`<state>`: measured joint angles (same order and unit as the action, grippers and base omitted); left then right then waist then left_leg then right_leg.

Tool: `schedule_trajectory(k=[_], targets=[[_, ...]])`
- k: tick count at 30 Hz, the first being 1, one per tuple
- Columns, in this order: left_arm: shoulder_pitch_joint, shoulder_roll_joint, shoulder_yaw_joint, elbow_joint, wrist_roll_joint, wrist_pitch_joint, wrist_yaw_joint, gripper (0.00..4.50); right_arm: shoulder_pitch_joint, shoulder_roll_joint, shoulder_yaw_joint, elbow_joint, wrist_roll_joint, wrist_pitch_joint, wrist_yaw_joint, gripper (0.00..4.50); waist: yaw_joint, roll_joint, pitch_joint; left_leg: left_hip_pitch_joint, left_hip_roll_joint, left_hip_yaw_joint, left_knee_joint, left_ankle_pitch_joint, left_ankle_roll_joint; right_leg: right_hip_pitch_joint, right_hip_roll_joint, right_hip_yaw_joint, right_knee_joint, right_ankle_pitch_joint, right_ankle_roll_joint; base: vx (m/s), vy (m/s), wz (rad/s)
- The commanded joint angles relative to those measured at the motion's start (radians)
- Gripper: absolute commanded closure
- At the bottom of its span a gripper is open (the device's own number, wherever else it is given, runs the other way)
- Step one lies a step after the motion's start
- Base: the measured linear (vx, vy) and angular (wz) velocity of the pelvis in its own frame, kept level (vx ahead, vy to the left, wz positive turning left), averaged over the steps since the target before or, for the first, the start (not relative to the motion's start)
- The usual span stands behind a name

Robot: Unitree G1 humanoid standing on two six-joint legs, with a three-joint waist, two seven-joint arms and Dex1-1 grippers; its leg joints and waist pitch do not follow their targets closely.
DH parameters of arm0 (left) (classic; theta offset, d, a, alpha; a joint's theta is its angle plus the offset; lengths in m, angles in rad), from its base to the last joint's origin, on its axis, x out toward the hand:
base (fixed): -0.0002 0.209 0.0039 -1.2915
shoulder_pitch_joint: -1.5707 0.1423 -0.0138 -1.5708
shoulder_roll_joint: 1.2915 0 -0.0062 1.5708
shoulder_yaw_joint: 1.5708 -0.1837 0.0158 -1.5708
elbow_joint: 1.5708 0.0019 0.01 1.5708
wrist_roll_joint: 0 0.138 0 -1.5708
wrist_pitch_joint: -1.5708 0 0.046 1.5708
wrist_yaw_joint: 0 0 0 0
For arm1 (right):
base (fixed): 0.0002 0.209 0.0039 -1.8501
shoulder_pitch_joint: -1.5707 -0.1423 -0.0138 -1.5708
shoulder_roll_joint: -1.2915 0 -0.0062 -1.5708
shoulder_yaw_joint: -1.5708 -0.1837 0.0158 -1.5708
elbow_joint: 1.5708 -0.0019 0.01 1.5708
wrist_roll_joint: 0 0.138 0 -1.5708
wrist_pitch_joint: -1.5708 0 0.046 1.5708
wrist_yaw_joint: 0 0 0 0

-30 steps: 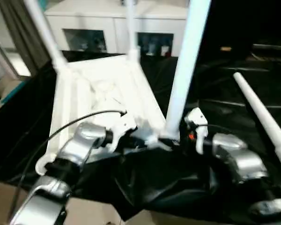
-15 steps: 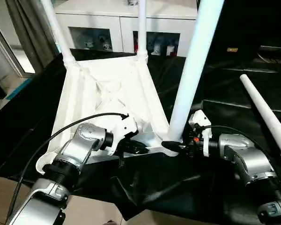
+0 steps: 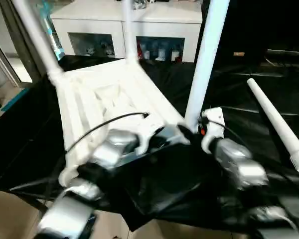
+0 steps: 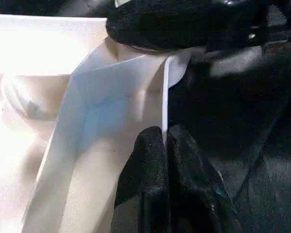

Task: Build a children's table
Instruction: Rotate leg to tighten

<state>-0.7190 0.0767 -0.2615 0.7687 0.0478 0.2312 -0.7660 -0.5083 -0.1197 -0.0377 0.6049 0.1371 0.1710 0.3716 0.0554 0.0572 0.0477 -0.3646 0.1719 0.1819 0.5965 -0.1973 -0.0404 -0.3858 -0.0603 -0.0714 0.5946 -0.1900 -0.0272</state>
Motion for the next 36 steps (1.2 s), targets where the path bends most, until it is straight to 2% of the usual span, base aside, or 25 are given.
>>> schedule_trajectory(k=[1, 2, 8, 9, 10, 12, 13, 14, 17, 18, 20, 21, 24, 25, 26, 28, 30, 32, 33, 34, 35, 36], targets=[[-0.018, -0.044, -0.017, -0.015, -0.004, -0.034, -0.011, 4.50, 0.010, 0.056, 0.053, 0.023, -0.007, -0.002, 0.044, 1.38, -0.001, -0.013, -0.059, 0.002, 0.054, -0.025, -0.069, -0.149, 0.064, 0.045, -0.095, 0.051, -0.085, -0.258, -0.181, 0.000, 0.000, 0.00], [-0.017, -0.043, -0.020, -0.015, -0.002, -0.034, -0.017, 4.50, 0.009, 0.054, 0.045, 0.019, 0.004, -0.009, 0.051, 1.00, -0.001, -0.013, -0.060, 0.002, 0.054, -0.026, -0.069, -0.147, 0.068, 0.046, -0.095, 0.051, -0.084, -0.253, -0.182, 0.000, 0.000, 0.00], [-0.014, -0.034, -0.026, 0.017, 0.008, -0.060, -0.017, 4.50, 0.037, -0.014, 0.003, -0.059, 0.031, -0.032, 0.089, 0.82, 0.006, -0.012, -0.062, 0.005, 0.059, -0.024, -0.068, -0.128, 0.091, 0.046, -0.094, 0.052, -0.076, -0.185, -0.208, 0.000, 0.000, 0.00], [-0.015, -0.035, -0.025, 0.021, 0.009, -0.061, -0.013, 4.50, 0.055, -0.036, -0.006, -0.095, 0.046, -0.026, 0.114, 0.82, 0.006, -0.018, -0.061, 0.003, 0.058, -0.023, -0.068, -0.127, 0.092, 0.049, -0.094, 0.051, -0.077, -0.183, -0.206, 0.000, 0.000, 0.00], [-0.017, -0.035, -0.025, 0.032, 0.016, -0.075, -0.001, 4.50, 0.090, -0.075, -0.016, -0.153, 0.072, -0.010, 0.163, 0.82, 0.011, -0.015, -0.062, 0.006, 0.059, -0.022, -0.066, -0.132, 0.096, 0.046, -0.096, 0.053, -0.076, -0.185, -0.207, 0.000, 0.000, 0.00], [-0.018, -0.038, -0.021, 0.039, 0.017, -0.087, 0.004, 4.50, 0.126, -0.112, -0.027, -0.210, 0.095, 0.002, 0.210, 0.82, 0.023, -0.019, -0.061, 0.006, 0.059, -0.021, -0.064, -0.131, 0.110, 0.050, -0.094, 0.055, -0.080, -0.191, -0.185, 0.000, 0.000, 0.00], [-0.018, -0.043, -0.019, 0.044, 0.020, -0.105, 0.010, 4.50, 0.164, -0.150, -0.042, -0.267, 0.120, 0.016, 0.252, 0.82, 0.023, -0.019, -0.060, 0.000, 0.057, -0.022, -0.065, -0.123, 0.116, 0.053, -0.094, 0.052, -0.079, -0.195, -0.179, 0.000, 0.000, 0.00], [-0.018, -0.044, -0.019, 0.045, 0.021, -0.108, 0.012, 4.50, 0.171, -0.157, -0.045, -0.277, 0.124, 0.020, 0.259, 0.82, 0.027, -0.020, -0.060, 0.002, 0.057, -0.021, -0.065, -0.123, 0.121, 0.052, -0.093, 0.052, -0.082, -0.202, -0.172, 0.000, 0.000, 0.00], [-0.021, -0.063, -0.003, 0.055, 0.013, -0.148, 0.033, 4.50, 0.231, -0.213, -0.092, -0.358, 0.161, 0.042, 0.290, 0.82, 0.031, -0.024, -0.058, 0.004, 0.054, -0.020, -0.065, -0.142, 0.116, 0.046, -0.094, 0.051, -0.092, -0.299, -0.146, 0.000, 0.000, 0.00], [-0.023, -0.070, 0.006, 0.056, 0.008, -0.159, 0.043, 4.22, 0.251, -0.228, -0.111, -0.382, 0.174, 0.051, 0.294, 0.77, 0.030, -0.024, -0.056, 0.003, 0.052, -0.019, -0.065, -0.142, 0.117, 0.046, -0.093, 0.050, -0.096, -0.317, -0.137, 0.000, 0.000, 0.00], [-0.024, -0.073, 0.015, 0.050, 0.001, -0.162, 0.047, 4.05, 0.273, -0.240, -0.127, -0.407, 0.189, 0.066, 0.298, 0.74, 0.032, -0.025, -0.056, 0.005, 0.053, -0.020, -0.065, -0.143, 0.116, 0.042, -0.091, 0.050, -0.097, -0.334, -0.133, 0.000, 0.000, 0.00], [-0.019, -0.071, 0.024, 0.030, -0.006, -0.162, 0.053, 3.91, 0.304, -0.251, -0.128, -0.441, 0.202, 0.087, 0.311, 0.74, 0.034, -0.020, -0.059, 0.003, 0.053, -0.021, -0.065, -0.138, 0.114, 0.045, -0.092, 0.049, -0.095, -0.327, -0.134, 0.000, 0.000, 0.00], [-0.013, -0.061, 0.034, 0.004, -0.013, -0.156, 0.058, 3.72, 0.328, -0.258, -0.108, -0.472, 0.211, 0.110, 0.330, 0.74, 0.029, -0.023, -0.062, -0.005, 0.057, -0.025, -0.065, -0.118, 0.122, 0.047, -0.092, 0.046, -0.086, -0.244, -0.154, 0.000, 0.000, 0.00], [-0.008, -0.055, 0.040, -0.011, -0.017, -0.152, 0.062, 3.49, 0.340, -0.261, -0.095, -0.489, 0.216, 0.122, 0.342, 0.74, 0.027, -0.021, -0.063, -0.009, 0.055, -0.025, -0.062, -0.104, 0.129, 0.050, -0.093, 0.047, -0.082, -0.212, -0.162, 0.000, 0.000, 0.00], [0.000, -0.038, 0.053, -0.040, -0.019, -0.135, 0.073, 3.45, 0.351, -0.263, -0.075, -0.503, 0.217, 0.134, 0.354, 0.74, 0.026, -0.022, -0.065, -0.007, 0.056, -0.025, -0.061, -0.096, 0.133, 0.050, -0.093, 0.047, -0.081, -0.195, -0.166, 0.000, 0.000, 0.00], [0.033, 0.025, 0.105, -0.143, -0.020, -0.075, 0.124, 3.41, 0.381, -0.260, -0.006, -0.544, 0.202, 0.160, 0.383, 0.74, 0.020, -0.022, -0.070, -0.017, 0.058, -0.028, -0.056, -0.048, 0.152, 0.055, -0.092, 0.047, -0.061, -0.083, -0.192, 0.000, 0.000, 0.00], [0.047, 0.048, 0.126, -0.181, -0.018, -0.056, 0.146, 3.05, 0.385, -0.253, 0.014, -0.549, 0.191, 0.160, 0.379, 0.74, 0.012, -0.018, -0.076, -0.020, 0.054, -0.028, -0.048, -0.013, 0.171, 0.053, -0.091, 0.043, -0.056, -0.027, -0.200, 0.000, 0.000, 0.00], [0.080, 0.100, 0.177, -0.260, -0.001, -0.022, 0.203, 3.00, 0.364, -0.221, 0.036, -0.516, 0.144, 0.154, 0.322, 0.74, 0.007, -0.016, -0.071, -0.020, 0.051, -0.024, -0.046, -0.010, 0.180, 0.046, -0.085, 0.041, -0.061, -0.028, -0.208, 0.000, 0.000, 0.00], [0.094, 0.122, 0.197, -0.291, 0.009, -0.007, 0.226, 2.95, 0.351, -0.206, 0.042, -0.494, 0.120, 0.152, 0.290, 0.74, 0.003, -0.013, -0.070, -0.019, 0.055, -0.026, -0.049, -0.013, 0.174, 0.043, -0.084, 0.040, -0.059, -0.044, -0.213, 0.000, 0.000, 0.00], [0.094, 0.122, 0.197, -0.291, 0.009, -0.007, 0.226, 2.71, 0.351, -0.206, 0.042, -0.494, 0.120, 0.152, 0.290, 0.74, 0.002, -0.010, -0.071, -0.016, 0.059, -0.028, -0.050, -0.016, 0.164, 0.043, -0.085, 0.039, -0.055, -0.051, -0.216, 0.000, 0.000, 0.00], [0.114, 0.146, 0.227, -0.334, 0.020, 0.012, 0.257, 2.60, 0.334, -0.184, 0.044, -0.471, 0.101, 0.159, 0.250, 0.74, 0.003, -0.008, -0.069, -0.010, 0.059, -0.026, -0.050, -0.033, 0.159, 0.037, -0.082, 0.040, -0.062, -0.081, -0.213, 0.000, 0.000, 0.00], [0.114, 0.146, 0.227, -0.334, 0.020, 0.012, 0.257, 2.56, 0.334, -0.184, 0.044, -0.471, 0.101, 0.159, 0.250, 0.74, 0.003, -0.009, -0.067, -0.010, 0.063, -0.028, -0.054, -0.044, 0.147, 0.038, -0.085, 0.042, -0.059, -0.096, -0.219, 0.000, 0.000, 0.00]])
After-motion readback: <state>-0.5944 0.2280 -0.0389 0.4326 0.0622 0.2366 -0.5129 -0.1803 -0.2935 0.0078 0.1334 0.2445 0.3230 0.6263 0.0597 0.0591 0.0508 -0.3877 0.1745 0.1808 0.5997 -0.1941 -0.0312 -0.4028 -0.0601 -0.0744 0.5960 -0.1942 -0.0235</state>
